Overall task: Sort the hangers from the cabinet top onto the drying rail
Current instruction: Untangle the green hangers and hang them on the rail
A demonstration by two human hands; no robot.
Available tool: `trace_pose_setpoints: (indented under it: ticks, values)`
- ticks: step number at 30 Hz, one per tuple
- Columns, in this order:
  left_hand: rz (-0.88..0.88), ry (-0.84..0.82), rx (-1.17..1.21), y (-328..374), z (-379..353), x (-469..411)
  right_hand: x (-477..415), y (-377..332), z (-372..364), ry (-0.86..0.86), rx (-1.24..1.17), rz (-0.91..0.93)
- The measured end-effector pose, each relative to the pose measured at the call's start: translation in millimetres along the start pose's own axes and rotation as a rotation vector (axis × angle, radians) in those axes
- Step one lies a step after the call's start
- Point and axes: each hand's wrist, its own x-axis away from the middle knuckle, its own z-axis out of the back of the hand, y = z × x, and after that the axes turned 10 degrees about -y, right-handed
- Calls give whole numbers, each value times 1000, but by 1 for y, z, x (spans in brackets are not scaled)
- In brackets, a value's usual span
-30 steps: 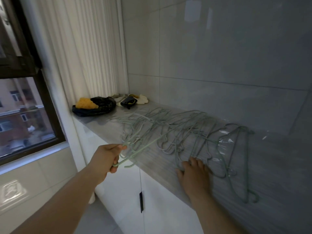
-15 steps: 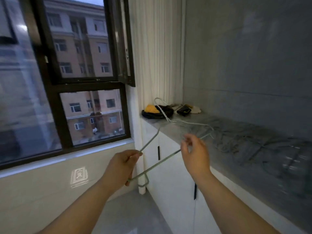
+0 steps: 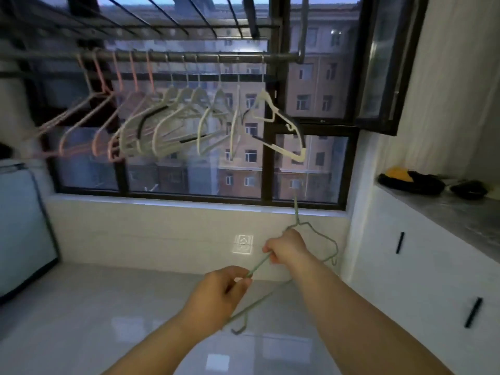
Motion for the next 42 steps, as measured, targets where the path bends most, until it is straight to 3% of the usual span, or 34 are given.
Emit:
trace_pose_setpoints:
  ticks: [4, 13, 17, 21, 24, 30, 36, 42]
  values:
    - [150, 75, 93, -35, 62, 56, 0, -20, -88, -218, 60, -1]
    - [431, 575, -46, -151, 194, 136, 8, -39, -248, -650, 225, 136]
    - [407, 719, -183, -189, 262, 124, 9, -78, -299, -802, 293, 300]
    - [306, 697, -221, -200, 338, 98, 4, -131, -340, -859, 308, 450]
    - [276, 631, -293, -205, 388, 86, -4, -165, -362, -842, 318, 518]
    - [176, 670, -566, -209, 462, 68, -19, -213, -390, -773, 344, 561]
    - [-56, 656, -479, -208, 527, 16, -32, -263, -419, -488, 213, 610]
    - [-227, 427, -312, -195, 575, -51, -41, -330, -436, -119, 456, 597]
